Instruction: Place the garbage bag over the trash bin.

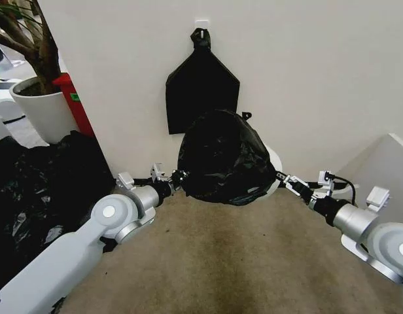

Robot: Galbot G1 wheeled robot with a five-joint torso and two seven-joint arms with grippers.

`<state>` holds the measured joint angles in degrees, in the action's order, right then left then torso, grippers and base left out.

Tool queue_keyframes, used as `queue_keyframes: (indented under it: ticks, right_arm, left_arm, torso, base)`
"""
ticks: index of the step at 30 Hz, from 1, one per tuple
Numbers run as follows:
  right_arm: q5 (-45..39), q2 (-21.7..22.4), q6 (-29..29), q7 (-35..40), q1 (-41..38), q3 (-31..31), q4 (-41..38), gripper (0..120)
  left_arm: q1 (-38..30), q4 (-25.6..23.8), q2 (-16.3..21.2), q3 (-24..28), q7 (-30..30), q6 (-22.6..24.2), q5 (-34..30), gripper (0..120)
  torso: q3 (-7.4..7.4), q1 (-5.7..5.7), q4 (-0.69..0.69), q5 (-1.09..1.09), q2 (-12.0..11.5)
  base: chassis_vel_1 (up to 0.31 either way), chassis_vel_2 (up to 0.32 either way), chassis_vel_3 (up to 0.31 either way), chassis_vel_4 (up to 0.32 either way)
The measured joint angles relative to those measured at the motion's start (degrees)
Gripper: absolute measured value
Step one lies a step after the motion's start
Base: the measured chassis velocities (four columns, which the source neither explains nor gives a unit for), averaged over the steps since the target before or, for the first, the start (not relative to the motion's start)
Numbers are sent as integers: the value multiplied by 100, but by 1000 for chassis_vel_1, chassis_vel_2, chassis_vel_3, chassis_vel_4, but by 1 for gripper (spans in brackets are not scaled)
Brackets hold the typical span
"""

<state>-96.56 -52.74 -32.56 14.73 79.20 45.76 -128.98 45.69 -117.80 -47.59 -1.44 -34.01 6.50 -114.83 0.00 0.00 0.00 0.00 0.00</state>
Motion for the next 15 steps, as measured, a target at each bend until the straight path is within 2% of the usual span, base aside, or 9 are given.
queue_keyframes:
  ticks: [3, 7, 11, 13, 15]
  right_arm:
    - [-56, -11, 79, -1, -2, 17, -53, 100]
    - [-564, -54, 240, 39, -69, 24, -119, 100]
    - [-550, -59, 401, 59, -135, 100, -108, 100]
    - [-205, 40, 470, 136, -229, 185, -236, 100]
    - [432, 229, 533, 198, -366, 138, -497, 100]
  left_arm:
    - [-26, -3, 4, 4, -157, 10, 87, 0]
    - [-27, 2, -6, -11, -323, 21, 117, 0]
    - [-51, 15, -31, 4, -539, 5, 237, 0]
    - [-94, 21, -32, 132, -688, -5, 649, 0]
    - [-100, 42, -27, 309, -699, 32, 1352, 0]
  torso:
    - [0, 0, 0, 0, 0]
    - [0, 0, 1, 0, 0]
    - [0, 0, 0, 2, 0]
    - [0, 0, -1, 2, 0]
    - [0, 0, -1, -1, 0]
  base:
    - [0, 0, 0, 0]
    - [0, 0, 0, 0]
    - [0, 0, 0, 0]
    - [0, 0, 0, 0]
    - [0, 0, 0, 0]
